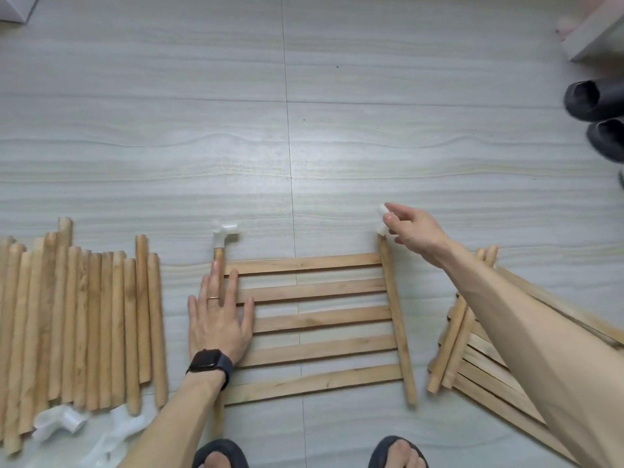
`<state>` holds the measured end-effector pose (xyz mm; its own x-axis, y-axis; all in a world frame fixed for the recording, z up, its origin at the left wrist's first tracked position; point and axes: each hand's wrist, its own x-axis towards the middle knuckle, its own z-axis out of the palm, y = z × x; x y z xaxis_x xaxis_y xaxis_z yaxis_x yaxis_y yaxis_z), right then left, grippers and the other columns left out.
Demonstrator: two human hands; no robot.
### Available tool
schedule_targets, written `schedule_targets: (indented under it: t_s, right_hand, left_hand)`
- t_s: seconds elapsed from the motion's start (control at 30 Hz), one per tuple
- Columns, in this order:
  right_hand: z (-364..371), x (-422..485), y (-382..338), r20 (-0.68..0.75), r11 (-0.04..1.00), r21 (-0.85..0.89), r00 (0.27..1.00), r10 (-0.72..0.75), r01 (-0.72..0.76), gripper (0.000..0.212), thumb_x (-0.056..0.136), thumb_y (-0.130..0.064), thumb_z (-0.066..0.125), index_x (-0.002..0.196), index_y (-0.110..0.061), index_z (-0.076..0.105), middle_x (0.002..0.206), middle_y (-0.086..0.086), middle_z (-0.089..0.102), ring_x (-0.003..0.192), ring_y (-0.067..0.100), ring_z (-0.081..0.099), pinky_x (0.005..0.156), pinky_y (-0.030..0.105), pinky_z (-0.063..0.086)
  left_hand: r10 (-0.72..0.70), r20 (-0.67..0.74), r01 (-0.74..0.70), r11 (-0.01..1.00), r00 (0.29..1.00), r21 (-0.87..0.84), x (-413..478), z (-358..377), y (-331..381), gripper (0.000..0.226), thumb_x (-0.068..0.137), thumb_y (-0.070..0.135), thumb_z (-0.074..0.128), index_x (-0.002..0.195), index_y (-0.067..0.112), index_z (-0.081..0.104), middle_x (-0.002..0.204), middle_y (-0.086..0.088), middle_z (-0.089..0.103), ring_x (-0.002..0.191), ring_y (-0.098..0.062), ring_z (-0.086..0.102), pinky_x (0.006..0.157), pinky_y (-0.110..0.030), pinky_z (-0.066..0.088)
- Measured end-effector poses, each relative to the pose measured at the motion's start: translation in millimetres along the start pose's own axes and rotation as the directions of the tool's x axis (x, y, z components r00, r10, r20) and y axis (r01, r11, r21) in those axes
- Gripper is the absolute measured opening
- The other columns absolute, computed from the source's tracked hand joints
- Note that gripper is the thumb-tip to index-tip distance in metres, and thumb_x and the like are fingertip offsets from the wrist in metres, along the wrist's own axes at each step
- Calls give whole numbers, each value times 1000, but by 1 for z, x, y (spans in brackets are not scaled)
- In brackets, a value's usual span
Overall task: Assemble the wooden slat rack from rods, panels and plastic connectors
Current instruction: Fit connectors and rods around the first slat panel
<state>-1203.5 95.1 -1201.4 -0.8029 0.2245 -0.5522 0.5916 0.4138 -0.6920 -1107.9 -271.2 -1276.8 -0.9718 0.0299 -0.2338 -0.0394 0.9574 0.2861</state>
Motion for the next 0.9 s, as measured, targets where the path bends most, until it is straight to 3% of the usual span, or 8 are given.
schedule_targets:
  t_s: [0.1,0.2,0.3,0.37,0.5,0.63,0.73,0.9]
  right_hand:
    - [2,10,-6,-8,986,-153,997,-72,70,44,105,-29,52,146,-14,53,137,6,60,125,19,57,112,37,43]
    - [6,18,-8,57,933,-338,992,-111,124,38,106,-28,50,140,-16,60,137,4,63,123,16,56,99,21,37]
    - [9,22,-9,140,895,-430,988,-62,117,29,105,-32,50,129,-26,66,121,4,70,104,16,62,87,22,39]
    - [11,24,-12,143,894,-434,988,-50,108,25,105,-33,51,122,-29,68,114,2,69,101,18,63,84,23,43]
    - [8,22,-12,121,905,-414,992,-47,93,31,105,-29,51,125,-17,70,128,3,66,114,19,61,102,35,49]
    - [9,15,-4,140,919,-382,989,-42,93,32,105,-29,49,126,-16,69,132,-1,65,119,13,56,99,29,45]
    - [18,8,5,51,936,-341,995,-80,92,32,106,-30,48,126,-17,68,126,3,67,113,15,57,91,25,40]
    - [29,2,16,-92,967,-245,992,-88,63,34,105,-37,49,130,-22,66,126,7,65,121,21,57,99,29,41]
  left_hand:
    - [6,-19,-6,1000,1000,13,0,5,0,72,94,56,25,156,21,29,167,1,-4,150,-30,16,118,-58,20]
    - [-13,-2,13,999,1000,51,1,8,-4,78,91,67,25,157,26,23,166,5,-12,152,-26,11,121,-53,15]
    - [-32,5,31,998,999,59,1,9,-6,81,89,73,22,158,29,21,166,8,-13,152,-23,9,121,-52,14]
    - [-50,-5,50,998,999,47,0,10,-7,80,90,74,22,158,32,18,165,12,-13,152,-20,9,121,-53,14]
    - [-121,-10,121,992,993,41,-2,11,-6,79,88,79,21,157,41,14,167,7,2,152,-18,11,118,-59,11]
    - [-135,-4,135,991,991,19,-1,9,-5,79,86,80,23,156,44,15,166,4,11,152,-18,10,118,-60,8]
    - [-127,-8,127,992,992,20,-2,11,-6,80,86,79,23,156,43,14,166,3,11,152,-19,10,118,-60,7]
    - [-98,-65,101,994,993,35,-1,15,-7,80,87,79,23,156,39,20,164,-3,20,150,-24,17,117,-61,14]
